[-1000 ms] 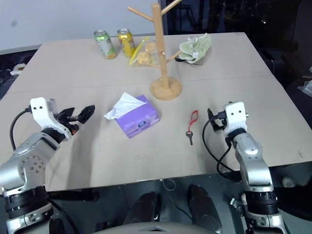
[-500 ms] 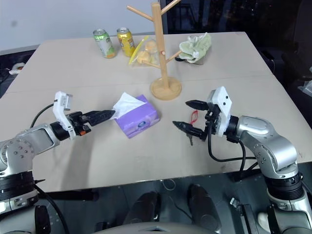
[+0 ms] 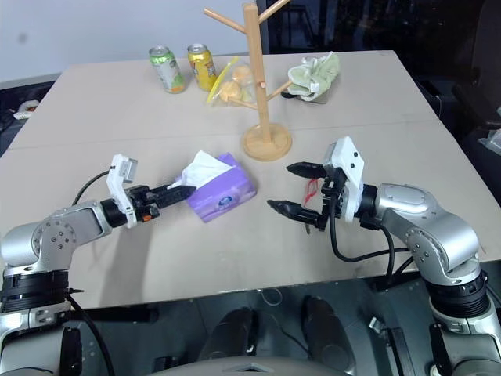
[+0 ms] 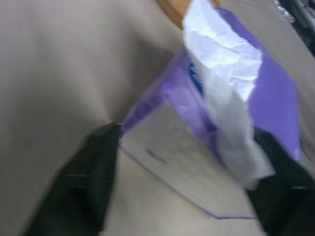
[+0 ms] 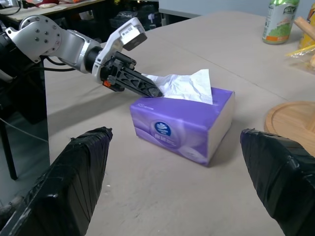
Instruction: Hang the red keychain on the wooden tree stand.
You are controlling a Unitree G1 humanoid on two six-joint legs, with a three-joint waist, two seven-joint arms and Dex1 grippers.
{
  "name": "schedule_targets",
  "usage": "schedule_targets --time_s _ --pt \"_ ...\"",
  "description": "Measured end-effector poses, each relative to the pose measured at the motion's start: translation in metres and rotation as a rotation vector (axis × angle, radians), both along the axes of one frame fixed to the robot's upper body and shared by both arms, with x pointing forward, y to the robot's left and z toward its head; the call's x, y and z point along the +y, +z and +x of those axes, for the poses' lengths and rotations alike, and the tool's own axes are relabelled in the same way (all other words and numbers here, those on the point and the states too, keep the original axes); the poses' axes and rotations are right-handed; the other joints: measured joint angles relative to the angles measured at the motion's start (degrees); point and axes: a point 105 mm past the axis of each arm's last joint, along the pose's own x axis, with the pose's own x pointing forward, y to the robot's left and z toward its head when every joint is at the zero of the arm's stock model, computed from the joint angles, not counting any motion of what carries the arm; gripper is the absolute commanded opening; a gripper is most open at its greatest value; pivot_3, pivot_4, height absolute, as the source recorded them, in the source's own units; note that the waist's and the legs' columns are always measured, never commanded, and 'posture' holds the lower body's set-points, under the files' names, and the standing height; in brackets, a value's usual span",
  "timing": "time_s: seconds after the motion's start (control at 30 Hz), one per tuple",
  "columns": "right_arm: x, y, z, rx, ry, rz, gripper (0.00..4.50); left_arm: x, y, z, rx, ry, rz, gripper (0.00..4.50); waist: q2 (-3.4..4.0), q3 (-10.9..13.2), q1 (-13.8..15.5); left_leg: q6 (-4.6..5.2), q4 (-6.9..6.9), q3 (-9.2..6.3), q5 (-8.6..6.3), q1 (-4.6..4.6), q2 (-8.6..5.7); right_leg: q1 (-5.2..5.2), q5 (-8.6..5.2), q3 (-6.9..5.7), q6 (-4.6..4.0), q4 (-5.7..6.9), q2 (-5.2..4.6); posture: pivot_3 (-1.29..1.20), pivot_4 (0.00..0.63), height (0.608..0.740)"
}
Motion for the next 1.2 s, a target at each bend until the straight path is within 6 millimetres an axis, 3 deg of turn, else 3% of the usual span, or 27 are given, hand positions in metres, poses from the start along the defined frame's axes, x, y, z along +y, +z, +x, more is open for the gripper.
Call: schedule_targets --time_s 0.13,0.53,0.67,0.8,0.87,1.07,1.2 --pt "0.0 0.0 0.001 -0.003 -0.008 0.001 4.5 -0.001 0.001 -0.001 -0.002 -0.01 -0.009 0.13 0.0 0.0 0.0 0.0 0.0 -0.01 0.0 0.0 0.0 0.0 0.0 -0.01 0.0 0.0 0.0 0.0 0.15 0.74" --pt "-0.002 0.0 0.003 -0.012 -0.026 0.002 4.5 -0.001 -0.001 0.001 -0.013 0.008 -0.005 0.06 0.0 0.0 0.1 0.0 0.01 -0.01 0.0 0.0 0.0 0.0 0.01 -0.02 0.0 0.0 0.0 0.0 0.15 0.74" --pt "-0.002 0.002 0.004 -0.021 -0.027 0.003 4.5 0.012 0.022 0.013 -0.072 0.09 -0.04 0.06 -0.01 0.0 0.1 0.0 0.02 -0.06 0.0 -0.01 0.0 0.0 0.01 -0.07 0.0 0.01 0.01 0.0 0.15 0.74" --pt "0.002 0.01 0.005 -0.052 -0.013 0.01 4.5 0.061 0.066 0.037 -0.211 0.358 -0.111 0.06 -0.02 0.0 0.0 0.0 0.01 -0.08 0.0 0.02 0.01 0.01 0.01 -0.1 0.01 0.02 0.01 0.0 0.15 0.74" --pt "0.003 0.012 0.006 -0.054 -0.008 0.019 4.5 0.092 0.074 0.045 -0.259 0.533 -0.112 0.06 -0.02 0.0 0.0 -0.01 -0.03 -0.07 0.0 0.02 -0.01 0.01 0.03 -0.09 -0.01 0.0 -0.03 0.0 0.15 0.74" --pt "0.015 0.027 0.006 -0.096 0.04 0.055 4.5 0.18 0.043 0.039 -0.18 1.081 -0.139 0.06 -0.06 0.0 0.1 -0.01 -0.05 -0.14 0.0 -0.08 -0.12 -0.02 0.18 -0.15 -0.22 -0.11 -0.19 0.0 0.15 0.74" --pt "0.024 0.041 0.005 -0.143 0.066 0.084 4.5 0.219 0.026 0.021 -0.135 1.325 -0.184 0.06 -0.15 -0.1 0.4 -0.02 -0.06 -0.21 0.0 -0.11 -0.17 -0.02 0.18 -0.24 -0.24 -0.12 -0.24 0.0 0.15 0.74"
